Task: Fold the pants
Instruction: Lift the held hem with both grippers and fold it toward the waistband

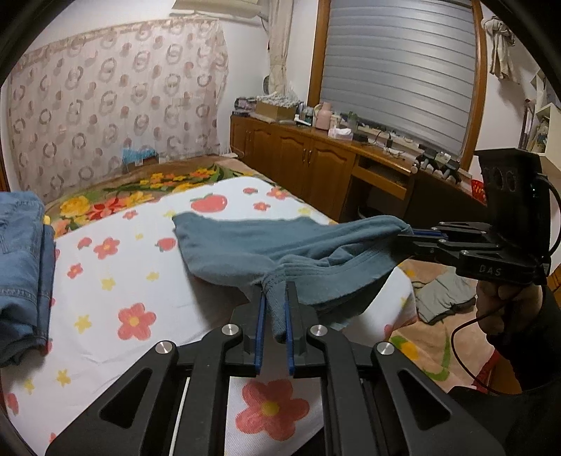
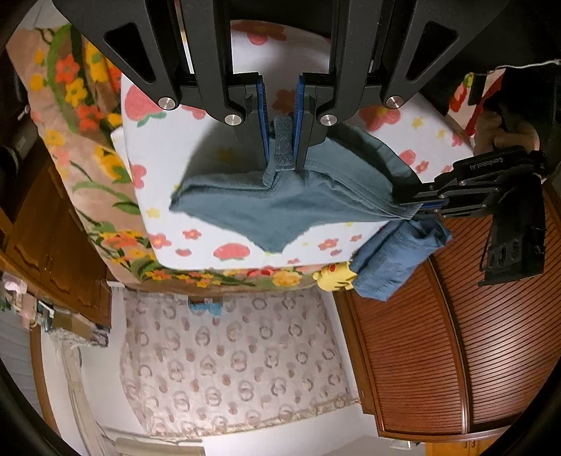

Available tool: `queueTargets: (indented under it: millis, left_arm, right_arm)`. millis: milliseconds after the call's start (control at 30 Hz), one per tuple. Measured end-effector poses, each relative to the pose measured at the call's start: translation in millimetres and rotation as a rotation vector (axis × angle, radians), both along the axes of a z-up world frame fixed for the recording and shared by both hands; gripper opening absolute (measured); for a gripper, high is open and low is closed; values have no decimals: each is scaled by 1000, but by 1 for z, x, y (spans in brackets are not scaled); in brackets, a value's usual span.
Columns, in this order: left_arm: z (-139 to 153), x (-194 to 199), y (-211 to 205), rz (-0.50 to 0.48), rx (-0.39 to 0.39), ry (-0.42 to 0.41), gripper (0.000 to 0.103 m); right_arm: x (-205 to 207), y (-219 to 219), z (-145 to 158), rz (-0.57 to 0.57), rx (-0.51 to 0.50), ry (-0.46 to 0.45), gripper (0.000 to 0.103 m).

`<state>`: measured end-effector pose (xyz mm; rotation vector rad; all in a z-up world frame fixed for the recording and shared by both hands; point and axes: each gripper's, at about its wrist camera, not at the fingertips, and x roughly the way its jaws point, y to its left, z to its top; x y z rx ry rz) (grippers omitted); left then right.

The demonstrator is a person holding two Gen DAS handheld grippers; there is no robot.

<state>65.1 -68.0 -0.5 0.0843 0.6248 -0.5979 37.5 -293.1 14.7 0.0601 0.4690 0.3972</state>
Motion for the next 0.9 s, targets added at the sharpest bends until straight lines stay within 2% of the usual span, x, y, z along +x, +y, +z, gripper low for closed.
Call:
queueTargets:
  millis: [233,333,600,900]
  left_arm:
    - [8,4,-1,3,-1,-24,10]
    - [1,15,-2,12,7,-9,10]
    - [-24,38,-4,30,24,51,10]
    - [-30,70,-8,34,37,64,10]
  right_arm:
    - [-7,0,5,6,0,-40,12]
    - [-4,-2,1,3,-1,-38,12]
    - [26,4,-12,-12,-11,21,12]
    - [57,8,-9,-26,-22,28,12]
